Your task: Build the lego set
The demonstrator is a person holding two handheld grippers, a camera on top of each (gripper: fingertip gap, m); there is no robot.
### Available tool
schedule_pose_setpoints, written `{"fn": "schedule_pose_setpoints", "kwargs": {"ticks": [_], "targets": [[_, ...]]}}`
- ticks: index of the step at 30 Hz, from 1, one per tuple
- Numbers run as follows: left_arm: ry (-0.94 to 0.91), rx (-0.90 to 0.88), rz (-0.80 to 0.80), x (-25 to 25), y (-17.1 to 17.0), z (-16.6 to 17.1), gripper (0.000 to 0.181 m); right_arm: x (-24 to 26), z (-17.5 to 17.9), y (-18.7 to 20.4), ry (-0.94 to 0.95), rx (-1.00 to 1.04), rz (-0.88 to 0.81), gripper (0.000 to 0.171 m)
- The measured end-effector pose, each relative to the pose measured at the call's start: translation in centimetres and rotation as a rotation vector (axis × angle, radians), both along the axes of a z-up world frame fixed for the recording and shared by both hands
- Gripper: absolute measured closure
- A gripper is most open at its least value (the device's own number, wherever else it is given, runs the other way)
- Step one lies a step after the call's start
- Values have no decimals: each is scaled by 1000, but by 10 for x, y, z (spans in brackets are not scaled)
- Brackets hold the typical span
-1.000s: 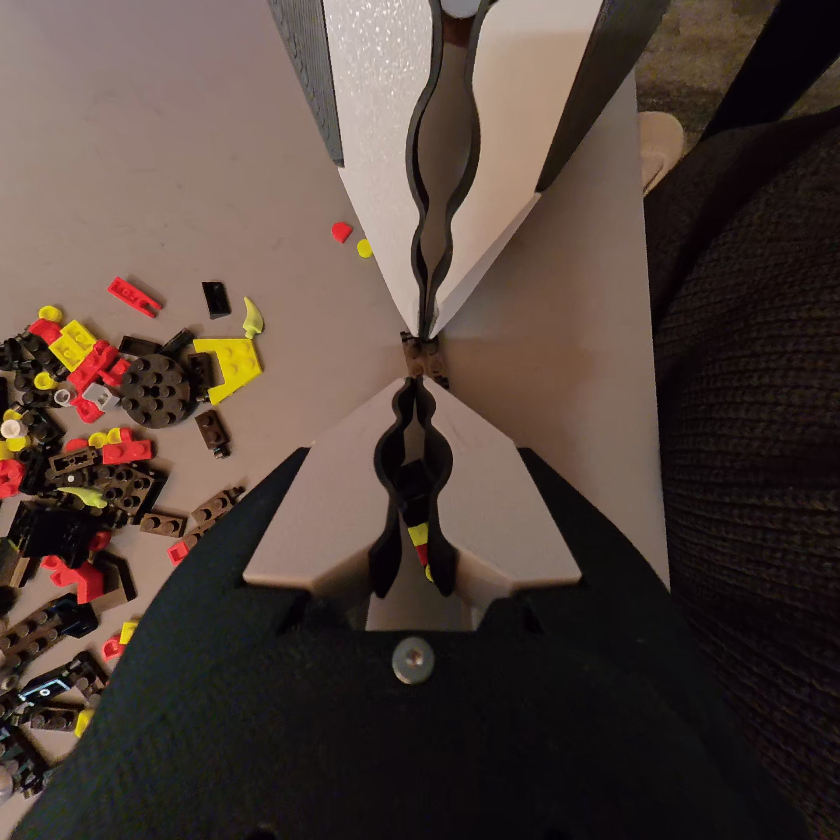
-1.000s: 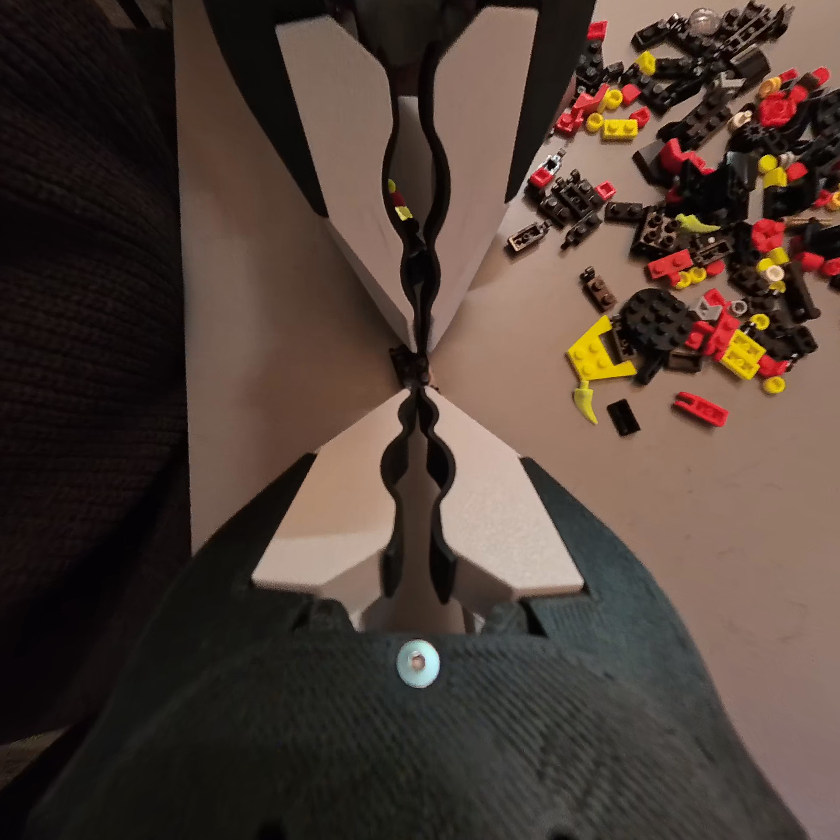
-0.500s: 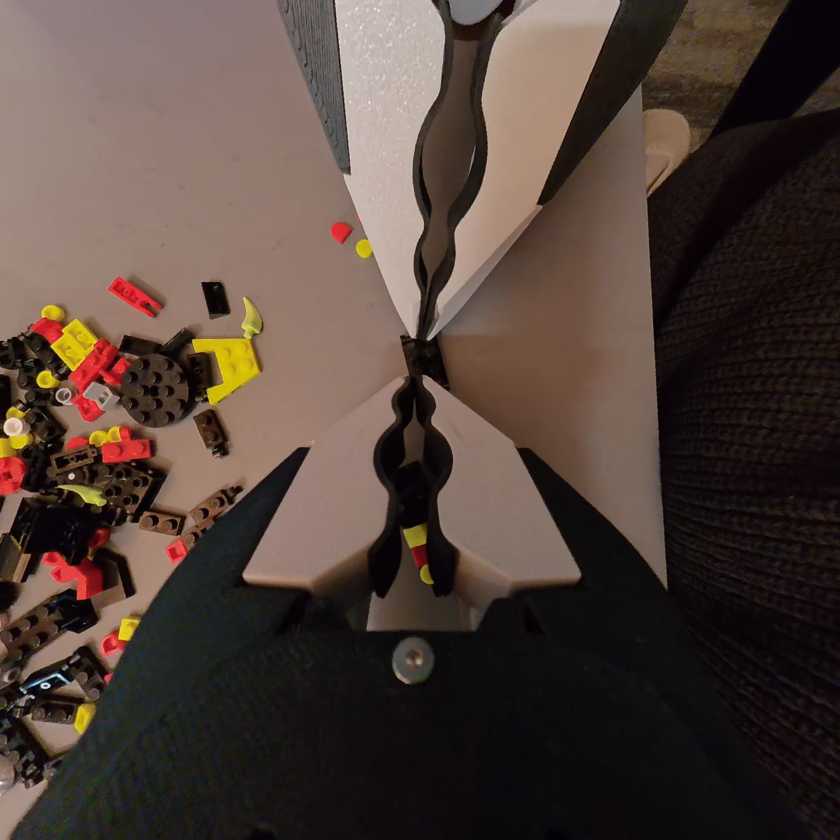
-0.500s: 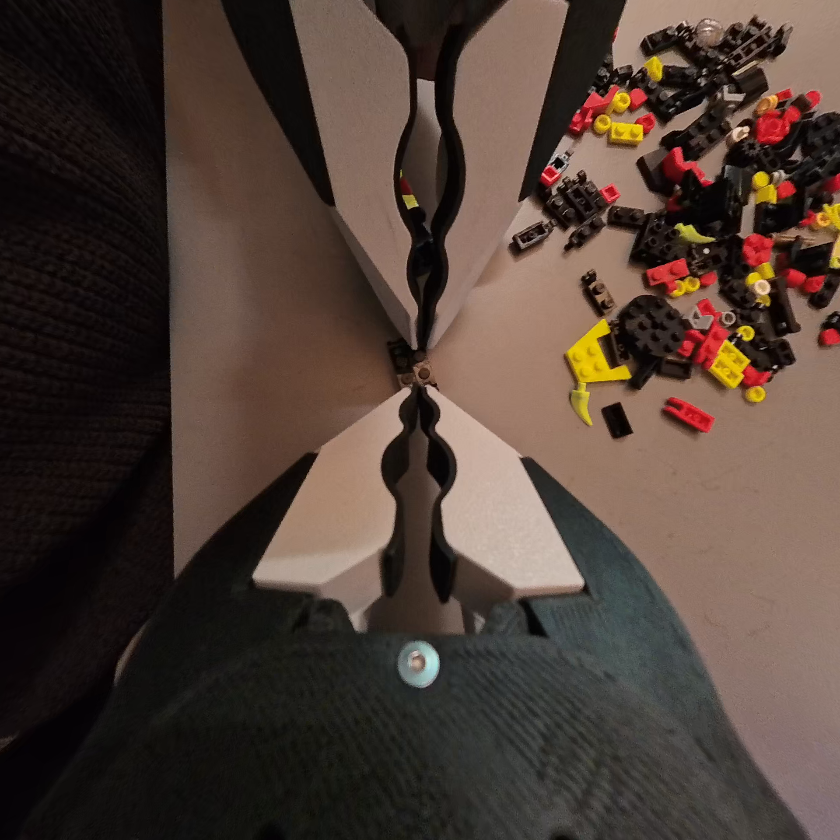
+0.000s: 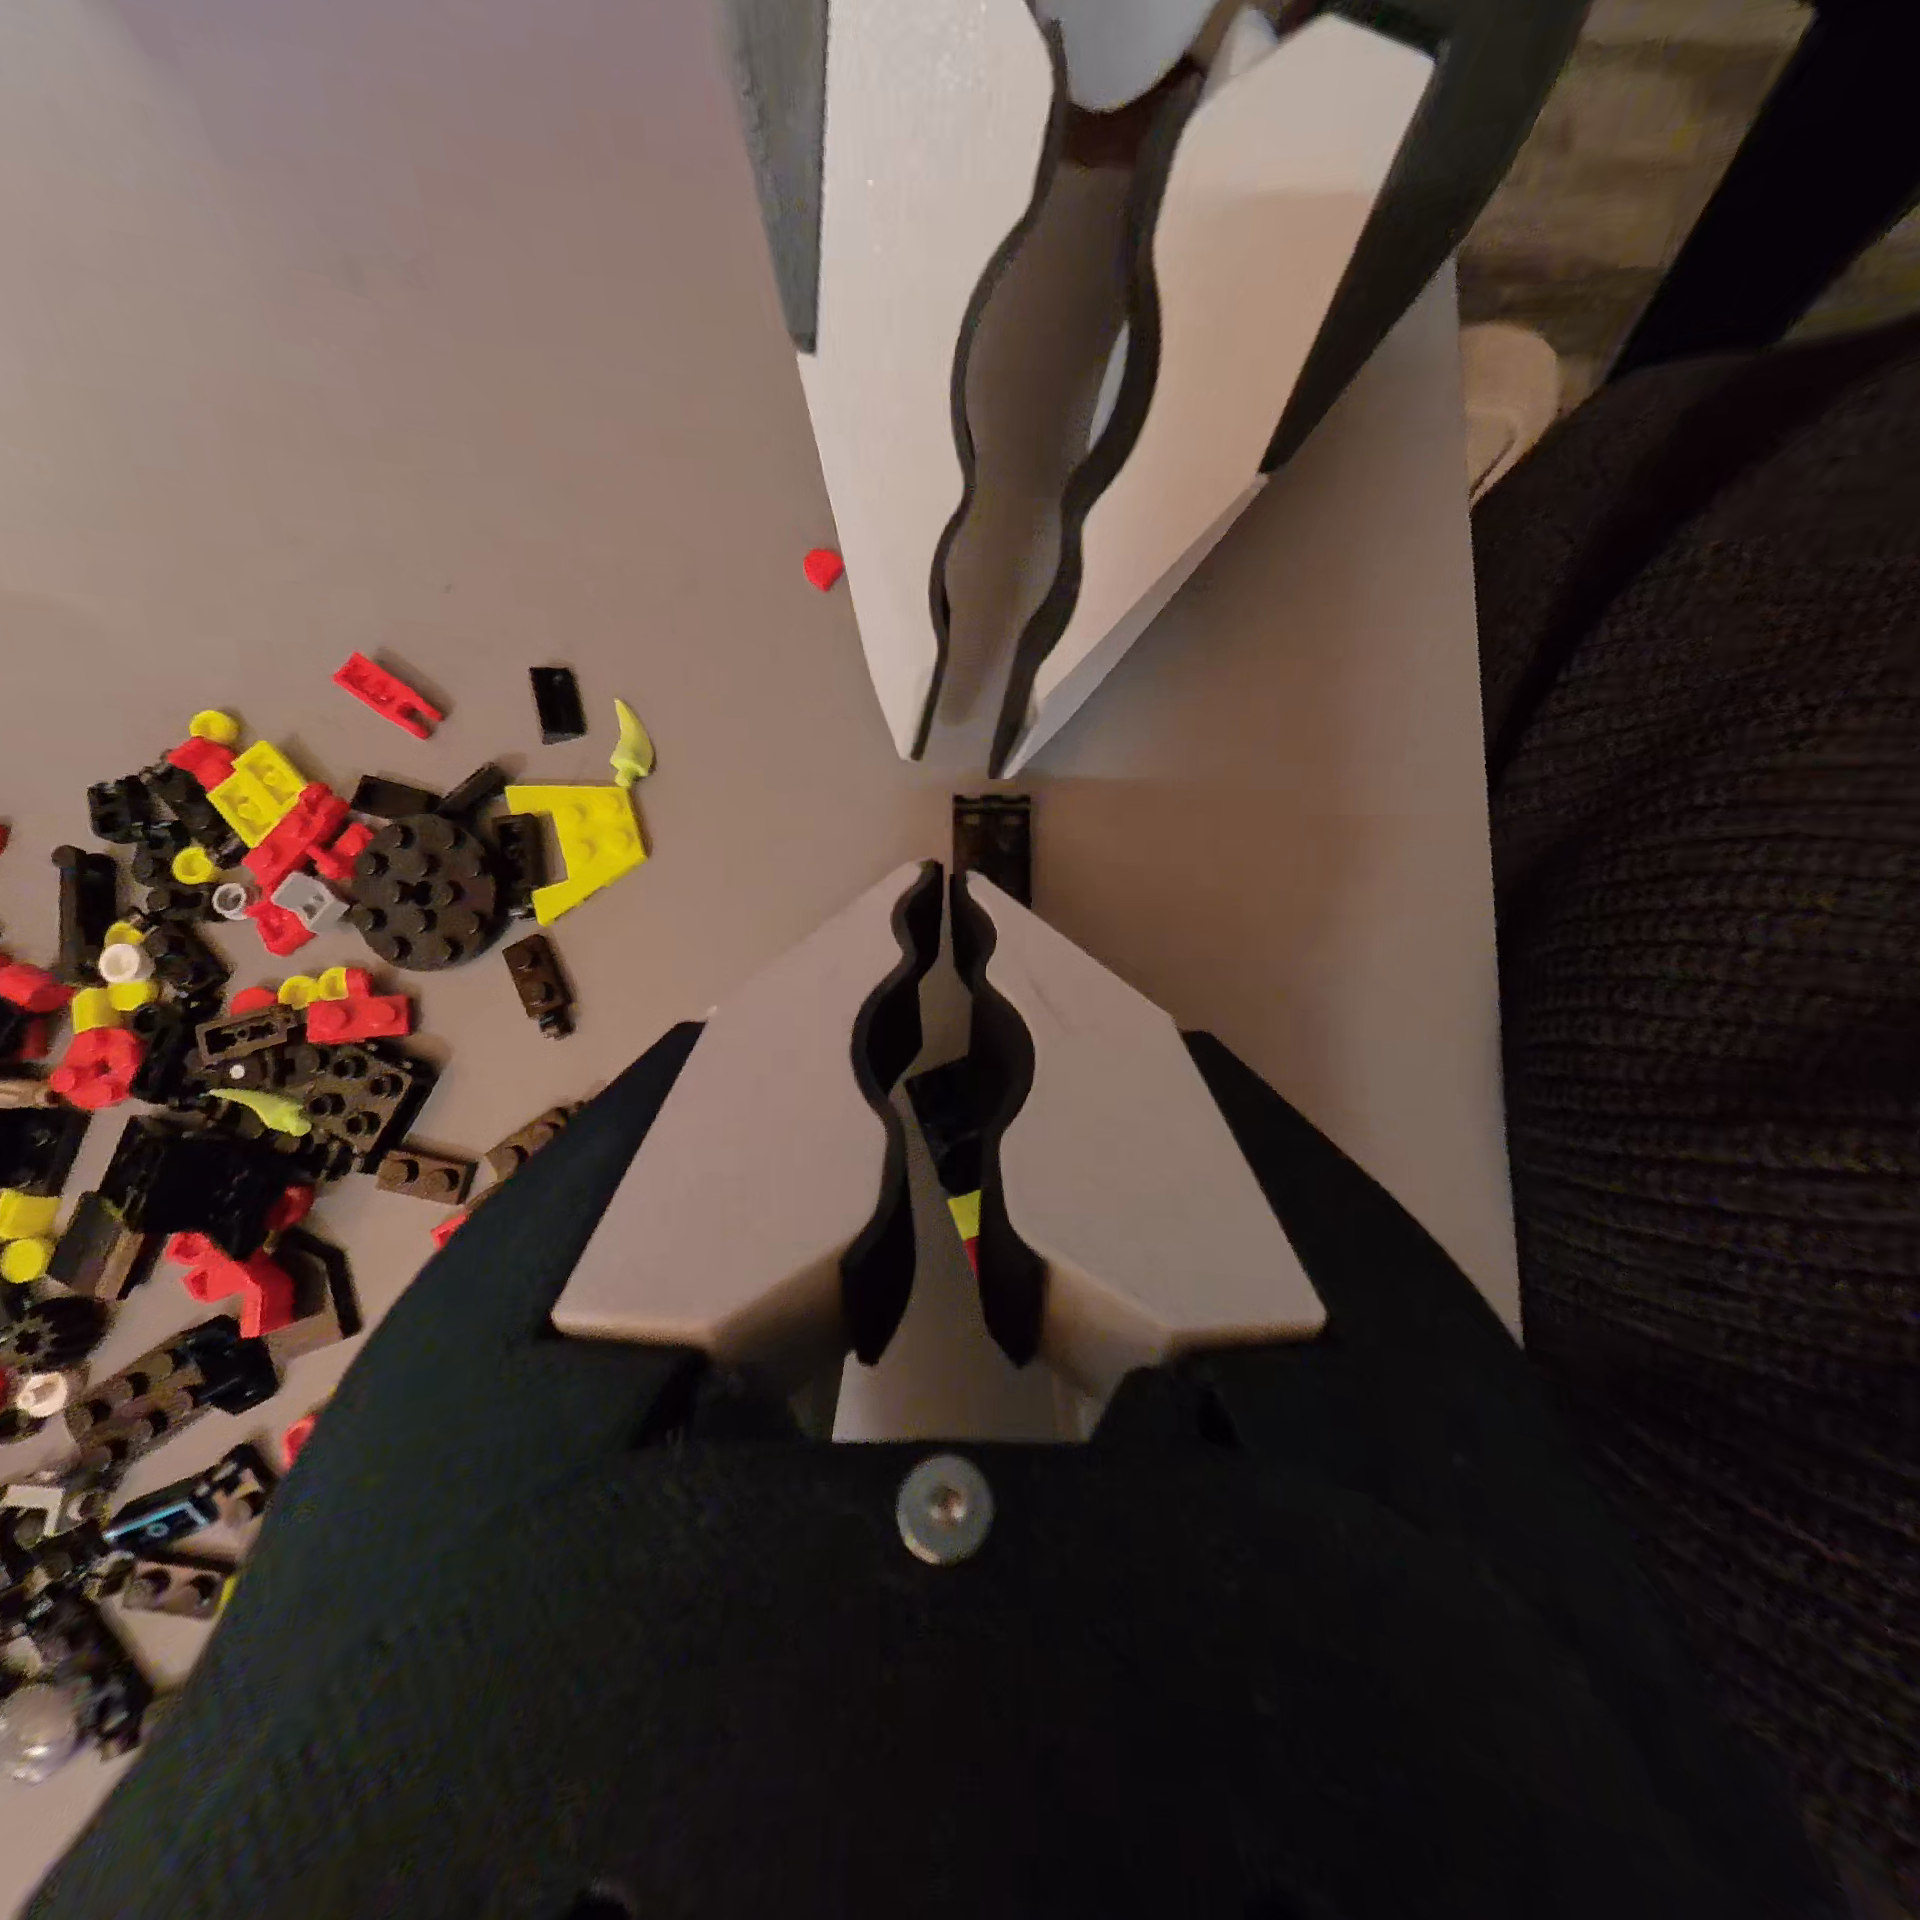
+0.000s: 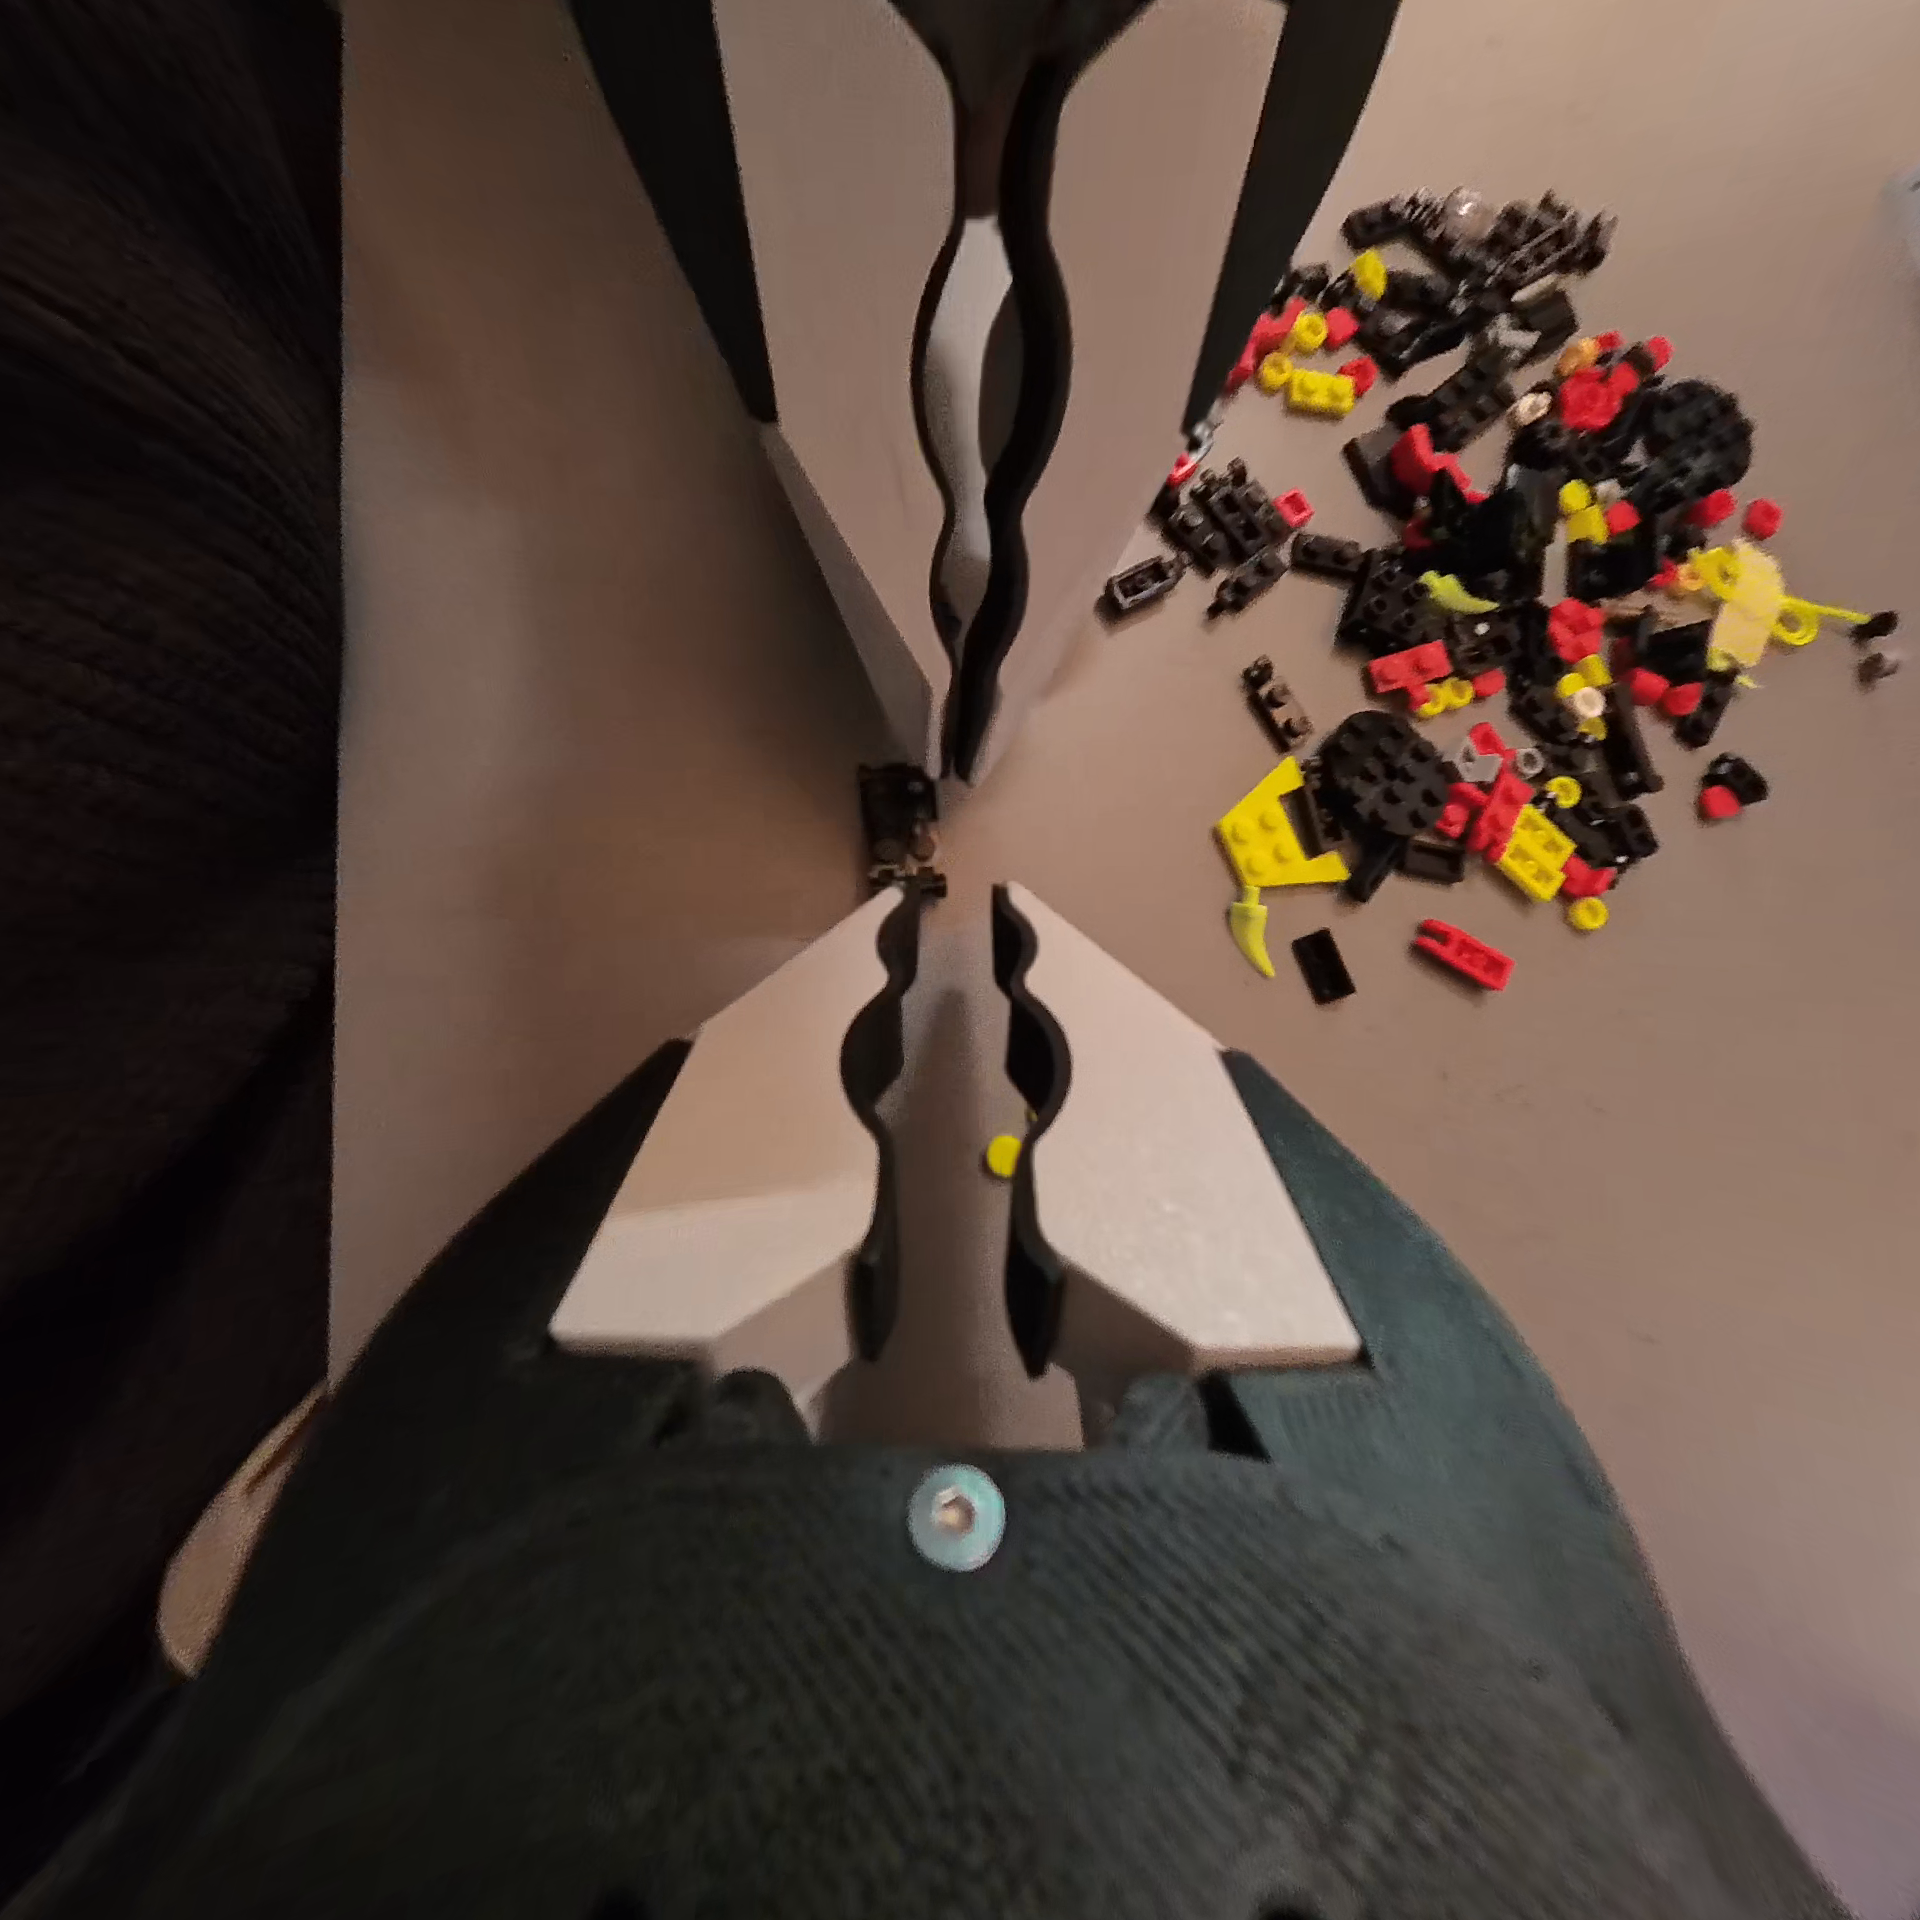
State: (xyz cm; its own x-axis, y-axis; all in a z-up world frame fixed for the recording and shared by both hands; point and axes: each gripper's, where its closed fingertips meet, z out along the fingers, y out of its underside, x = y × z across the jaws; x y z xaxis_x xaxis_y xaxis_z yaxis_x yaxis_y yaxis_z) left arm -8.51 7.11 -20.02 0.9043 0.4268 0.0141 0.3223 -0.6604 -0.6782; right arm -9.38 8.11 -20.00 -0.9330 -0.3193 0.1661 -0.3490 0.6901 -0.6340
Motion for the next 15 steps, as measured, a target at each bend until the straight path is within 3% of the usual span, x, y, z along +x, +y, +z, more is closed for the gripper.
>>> {"fn": "schedule_pose_setpoints", "kwargs": {"ticks": [8,11,13,15], "targets": [[-39,136,110,-13,-6,15,178,8,-8,-6,-54,25,5,136],[-23,160,149,-15,-9,21,175,10,-13,-6,-81,47,1,144],[-7,182,177,-17,-13,25,169,12,-10,-7,-114,38,1,158],[35,218,208,-20,-16,33,153,9,0,-10,-132,-12,-24,171]]}}
